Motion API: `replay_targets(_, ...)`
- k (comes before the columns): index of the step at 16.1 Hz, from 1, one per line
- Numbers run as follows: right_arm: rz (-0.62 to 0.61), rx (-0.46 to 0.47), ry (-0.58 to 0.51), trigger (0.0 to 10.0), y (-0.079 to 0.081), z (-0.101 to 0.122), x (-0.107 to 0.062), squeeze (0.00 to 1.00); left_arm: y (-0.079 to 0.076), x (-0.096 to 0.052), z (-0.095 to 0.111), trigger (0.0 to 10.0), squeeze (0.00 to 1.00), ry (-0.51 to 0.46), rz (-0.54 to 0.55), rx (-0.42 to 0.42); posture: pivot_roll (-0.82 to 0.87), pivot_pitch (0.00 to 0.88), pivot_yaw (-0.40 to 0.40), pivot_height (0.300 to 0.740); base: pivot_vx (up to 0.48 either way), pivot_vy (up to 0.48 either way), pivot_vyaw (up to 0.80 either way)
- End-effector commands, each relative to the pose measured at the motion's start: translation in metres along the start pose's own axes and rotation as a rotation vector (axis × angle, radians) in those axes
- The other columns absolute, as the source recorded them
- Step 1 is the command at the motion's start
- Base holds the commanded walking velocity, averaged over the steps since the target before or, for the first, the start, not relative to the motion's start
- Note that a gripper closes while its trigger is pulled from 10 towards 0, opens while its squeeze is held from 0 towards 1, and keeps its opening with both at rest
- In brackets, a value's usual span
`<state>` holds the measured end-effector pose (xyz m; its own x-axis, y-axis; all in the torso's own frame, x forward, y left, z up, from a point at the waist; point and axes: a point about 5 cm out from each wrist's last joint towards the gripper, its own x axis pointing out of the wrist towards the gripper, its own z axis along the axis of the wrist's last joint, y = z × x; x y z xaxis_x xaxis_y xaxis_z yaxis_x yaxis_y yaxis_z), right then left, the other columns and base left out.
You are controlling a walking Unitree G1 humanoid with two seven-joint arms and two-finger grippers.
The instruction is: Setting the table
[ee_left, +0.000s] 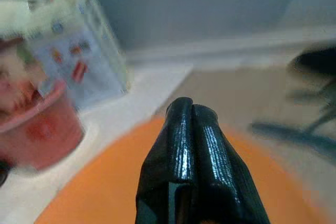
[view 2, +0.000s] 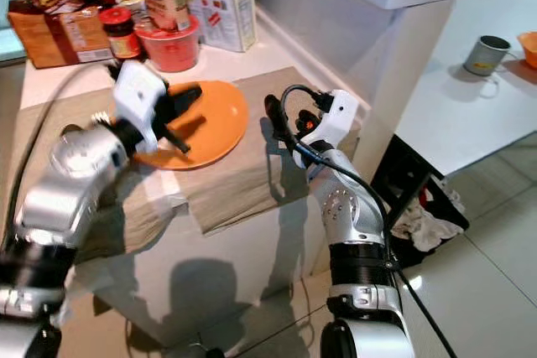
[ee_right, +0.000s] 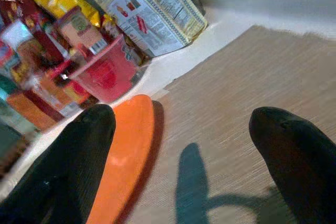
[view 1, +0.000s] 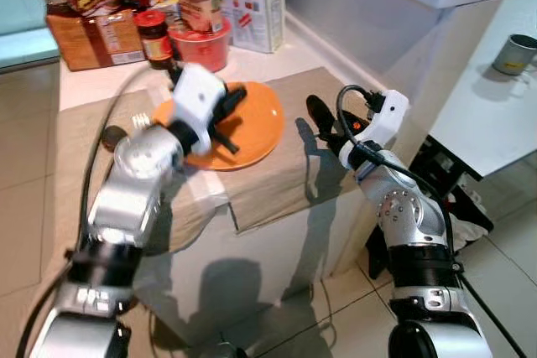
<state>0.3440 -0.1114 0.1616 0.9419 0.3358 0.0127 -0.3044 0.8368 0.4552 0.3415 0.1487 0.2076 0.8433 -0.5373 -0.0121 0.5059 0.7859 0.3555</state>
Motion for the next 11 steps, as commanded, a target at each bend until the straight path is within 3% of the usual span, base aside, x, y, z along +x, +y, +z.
replay_targets(1,0.053,-0.120,-0.046,10.0,0.011,0.009,-0.003,0.00,0.011,-0.003,-0.019,0.0,0.00,0.107,0.009,0.015,0.02,0.000,0.016,0.740,0.000,0.000,0.00)
replay_targets(3,0.096,-0.258,-0.067,10.0,0.018,0.012,-0.011,0.00,0.020,-0.003,-0.029,0.0,0.00,0.161,0.026,0.024,0.01,0.000,0.022,0.740,0.000,0.000,0.00)
replay_targets(4,0.131,-0.342,-0.045,10.0,0.018,0.006,-0.025,0.00,0.022,-0.001,-0.041,0.0,0.00,0.222,0.022,0.006,0.00,0.000,0.025,0.740,0.000,0.000,0.00)
replay_targets(11,0.130,-0.344,0.018,10.0,0.011,-0.008,-0.046,0.00,0.009,0.017,-0.044,0.0,0.00,0.244,-0.088,0.014,-0.02,0.000,0.040,0.740,0.000,0.000,0.00)
